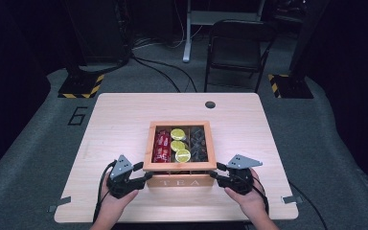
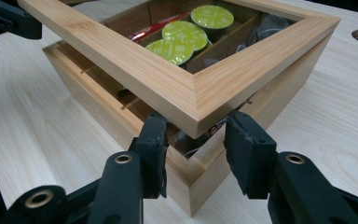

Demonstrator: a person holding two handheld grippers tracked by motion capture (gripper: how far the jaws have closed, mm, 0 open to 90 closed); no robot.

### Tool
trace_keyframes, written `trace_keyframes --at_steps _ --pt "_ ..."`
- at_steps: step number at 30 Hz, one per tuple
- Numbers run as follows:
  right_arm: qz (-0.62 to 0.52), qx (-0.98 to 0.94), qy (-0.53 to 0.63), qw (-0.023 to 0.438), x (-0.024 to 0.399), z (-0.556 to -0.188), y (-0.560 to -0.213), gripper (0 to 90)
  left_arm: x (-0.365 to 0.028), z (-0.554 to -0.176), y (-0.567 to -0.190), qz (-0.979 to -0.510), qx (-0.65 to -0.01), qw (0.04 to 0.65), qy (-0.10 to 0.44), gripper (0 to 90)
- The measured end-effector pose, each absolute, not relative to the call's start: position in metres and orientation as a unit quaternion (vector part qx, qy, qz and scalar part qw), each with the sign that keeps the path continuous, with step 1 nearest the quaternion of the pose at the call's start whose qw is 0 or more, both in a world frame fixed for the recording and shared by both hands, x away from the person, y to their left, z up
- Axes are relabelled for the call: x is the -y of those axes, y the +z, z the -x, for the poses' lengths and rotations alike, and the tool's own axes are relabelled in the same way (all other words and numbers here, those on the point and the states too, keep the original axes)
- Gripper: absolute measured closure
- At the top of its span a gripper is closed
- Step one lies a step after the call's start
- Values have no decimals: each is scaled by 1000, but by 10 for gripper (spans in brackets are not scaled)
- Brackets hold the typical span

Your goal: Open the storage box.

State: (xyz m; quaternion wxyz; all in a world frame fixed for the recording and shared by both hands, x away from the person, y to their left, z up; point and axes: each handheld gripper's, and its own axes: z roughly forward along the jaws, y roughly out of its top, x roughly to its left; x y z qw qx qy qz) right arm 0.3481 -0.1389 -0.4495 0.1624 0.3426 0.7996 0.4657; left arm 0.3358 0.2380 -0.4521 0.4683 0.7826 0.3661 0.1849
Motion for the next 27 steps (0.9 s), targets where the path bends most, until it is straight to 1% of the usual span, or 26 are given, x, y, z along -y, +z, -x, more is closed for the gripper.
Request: trace_keyframes --at_steps 3,9,13,19,20,27 --pt "-348 -796 470 157 139 -350 -445 588 -239 -337 -448 -783 -366 470 181 482" --pt "-351 -795 470 156 139 -353 -437 588 -239 -340 -436 -786 -356 467 190 482" --pt "-351 -792 473 160 140 -357 -427 588 -240 -343 -425 -788 -351 465 197 482" --pt "-347 -792 472 171 141 -359 -417 584 -241 -348 -415 -790 -350 466 190 482" --pt "-340 -794 471 180 141 -360 -413 580 -241 -348 -414 -790 -349 467 190 482" --pt "-334 -797 467 186 139 -363 -404 566 -242 -352 -406 -785 -351 474 189 482"
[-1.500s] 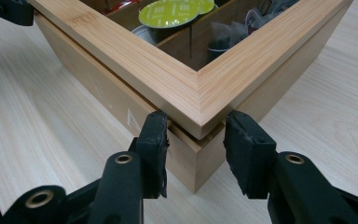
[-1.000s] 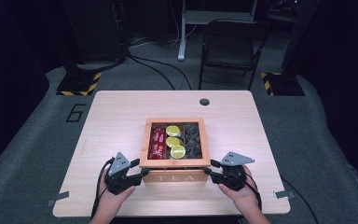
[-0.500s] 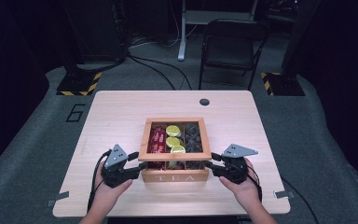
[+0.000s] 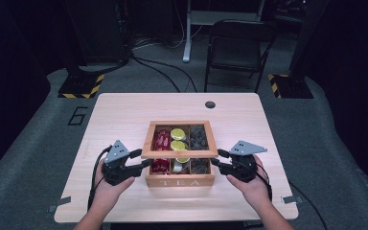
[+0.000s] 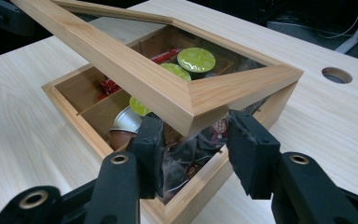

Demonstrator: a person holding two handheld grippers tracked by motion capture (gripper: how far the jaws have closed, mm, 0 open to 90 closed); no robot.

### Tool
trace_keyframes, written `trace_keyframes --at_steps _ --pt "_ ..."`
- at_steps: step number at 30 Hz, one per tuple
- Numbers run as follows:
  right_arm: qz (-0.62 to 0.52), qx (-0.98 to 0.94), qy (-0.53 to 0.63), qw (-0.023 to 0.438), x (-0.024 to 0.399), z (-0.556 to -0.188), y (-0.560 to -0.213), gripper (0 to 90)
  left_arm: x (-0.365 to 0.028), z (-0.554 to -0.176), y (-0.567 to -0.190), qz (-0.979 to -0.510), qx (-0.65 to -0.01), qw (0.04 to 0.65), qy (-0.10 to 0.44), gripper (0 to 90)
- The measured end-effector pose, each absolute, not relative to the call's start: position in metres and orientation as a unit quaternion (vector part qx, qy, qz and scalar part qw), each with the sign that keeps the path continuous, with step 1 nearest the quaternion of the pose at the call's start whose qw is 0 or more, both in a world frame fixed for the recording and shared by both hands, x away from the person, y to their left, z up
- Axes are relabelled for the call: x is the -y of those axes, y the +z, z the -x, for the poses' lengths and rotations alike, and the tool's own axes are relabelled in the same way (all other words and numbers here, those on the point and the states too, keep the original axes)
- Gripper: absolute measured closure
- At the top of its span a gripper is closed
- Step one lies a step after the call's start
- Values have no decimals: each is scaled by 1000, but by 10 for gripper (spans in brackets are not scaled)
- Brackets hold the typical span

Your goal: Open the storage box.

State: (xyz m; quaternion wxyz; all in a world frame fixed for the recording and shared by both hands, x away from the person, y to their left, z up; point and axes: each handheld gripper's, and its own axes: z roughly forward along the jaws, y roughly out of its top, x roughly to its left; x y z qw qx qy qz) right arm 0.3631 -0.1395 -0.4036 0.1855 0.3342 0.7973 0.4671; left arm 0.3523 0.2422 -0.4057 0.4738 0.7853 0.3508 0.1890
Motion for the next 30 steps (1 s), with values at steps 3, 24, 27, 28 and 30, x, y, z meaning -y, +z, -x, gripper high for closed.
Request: trace_keyframes --at_steps 3,24,27,28,30 --pt "-328 -799 466 192 139 -365 -399 565 -242 -355 -403 -782 -353 479 187 482" --pt "-318 -796 472 207 137 -384 -370 549 -243 -373 -373 -775 -350 488 196 490" --pt "-316 -798 465 218 134 -390 -363 546 -243 -378 -366 -776 -349 485 199 500" --pt "-312 -800 463 221 134 -391 -362 545 -243 -379 -364 -776 -351 484 200 503" --pt "-316 -798 463 222 132 -393 -359 542 -242 -382 -362 -777 -349 484 202 508"
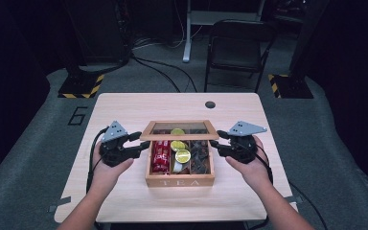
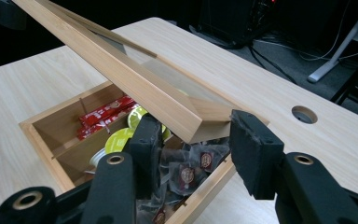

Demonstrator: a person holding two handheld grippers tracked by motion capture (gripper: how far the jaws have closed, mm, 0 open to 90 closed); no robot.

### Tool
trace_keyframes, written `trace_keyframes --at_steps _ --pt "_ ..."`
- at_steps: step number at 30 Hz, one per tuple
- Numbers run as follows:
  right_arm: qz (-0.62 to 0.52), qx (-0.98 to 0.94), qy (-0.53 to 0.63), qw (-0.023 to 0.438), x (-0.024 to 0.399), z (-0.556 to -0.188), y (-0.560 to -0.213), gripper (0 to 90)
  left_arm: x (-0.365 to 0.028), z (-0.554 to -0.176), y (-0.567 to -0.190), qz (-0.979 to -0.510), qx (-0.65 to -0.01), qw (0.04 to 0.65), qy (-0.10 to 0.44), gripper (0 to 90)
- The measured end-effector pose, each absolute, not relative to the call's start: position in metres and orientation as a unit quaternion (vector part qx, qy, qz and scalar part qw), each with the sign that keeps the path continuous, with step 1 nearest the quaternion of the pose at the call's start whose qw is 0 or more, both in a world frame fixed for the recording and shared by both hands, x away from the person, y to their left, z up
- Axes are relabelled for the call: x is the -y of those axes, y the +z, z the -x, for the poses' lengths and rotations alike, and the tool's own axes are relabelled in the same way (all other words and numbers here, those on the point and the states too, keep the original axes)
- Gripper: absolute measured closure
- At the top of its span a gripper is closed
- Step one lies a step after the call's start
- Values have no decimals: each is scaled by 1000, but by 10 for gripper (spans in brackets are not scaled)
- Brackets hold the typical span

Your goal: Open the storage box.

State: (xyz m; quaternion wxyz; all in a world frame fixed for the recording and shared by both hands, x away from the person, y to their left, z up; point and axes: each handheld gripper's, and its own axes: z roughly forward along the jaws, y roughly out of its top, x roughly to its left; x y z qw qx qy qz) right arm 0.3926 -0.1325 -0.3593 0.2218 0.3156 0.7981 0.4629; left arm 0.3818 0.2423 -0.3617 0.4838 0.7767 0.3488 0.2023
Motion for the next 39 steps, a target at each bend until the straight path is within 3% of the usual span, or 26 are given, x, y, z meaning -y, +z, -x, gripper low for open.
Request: trace_keyframes --at_steps 39 --pt "-321 -783 464 262 123 -429 -340 565 -231 -426 -352 -757 -370 474 257 560"
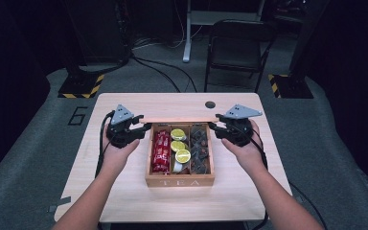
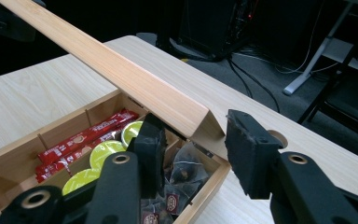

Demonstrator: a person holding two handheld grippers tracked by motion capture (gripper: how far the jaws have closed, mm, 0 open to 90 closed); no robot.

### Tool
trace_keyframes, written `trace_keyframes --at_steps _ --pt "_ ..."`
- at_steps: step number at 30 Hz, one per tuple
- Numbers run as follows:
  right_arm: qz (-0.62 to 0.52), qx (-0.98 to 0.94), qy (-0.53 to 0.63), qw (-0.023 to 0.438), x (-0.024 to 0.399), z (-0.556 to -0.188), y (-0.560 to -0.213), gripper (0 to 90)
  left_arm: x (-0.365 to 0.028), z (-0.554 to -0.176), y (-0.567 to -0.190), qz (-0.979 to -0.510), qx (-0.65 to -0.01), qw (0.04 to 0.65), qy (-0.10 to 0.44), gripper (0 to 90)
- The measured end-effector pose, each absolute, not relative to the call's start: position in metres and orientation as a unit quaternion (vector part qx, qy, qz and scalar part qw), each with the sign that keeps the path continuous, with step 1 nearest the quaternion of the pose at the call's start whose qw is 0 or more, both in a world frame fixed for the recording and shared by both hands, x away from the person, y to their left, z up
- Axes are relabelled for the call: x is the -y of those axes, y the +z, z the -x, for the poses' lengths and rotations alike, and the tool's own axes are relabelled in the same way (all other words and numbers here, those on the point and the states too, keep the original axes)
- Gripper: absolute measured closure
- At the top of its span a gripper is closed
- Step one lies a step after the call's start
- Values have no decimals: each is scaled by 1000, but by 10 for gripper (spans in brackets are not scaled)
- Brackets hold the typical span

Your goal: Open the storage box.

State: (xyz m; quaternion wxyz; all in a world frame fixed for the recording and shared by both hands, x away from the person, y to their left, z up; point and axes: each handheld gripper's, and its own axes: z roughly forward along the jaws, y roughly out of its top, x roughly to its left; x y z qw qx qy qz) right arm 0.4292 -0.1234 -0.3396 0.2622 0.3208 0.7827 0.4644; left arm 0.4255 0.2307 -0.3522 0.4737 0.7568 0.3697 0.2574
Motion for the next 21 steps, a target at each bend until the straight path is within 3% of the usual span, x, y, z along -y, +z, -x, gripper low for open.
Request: trace_keyframes --at_steps 21 --pt "-340 -780 456 262 117 -456 -345 533 -235 -448 -345 -744 -391 490 232 572"
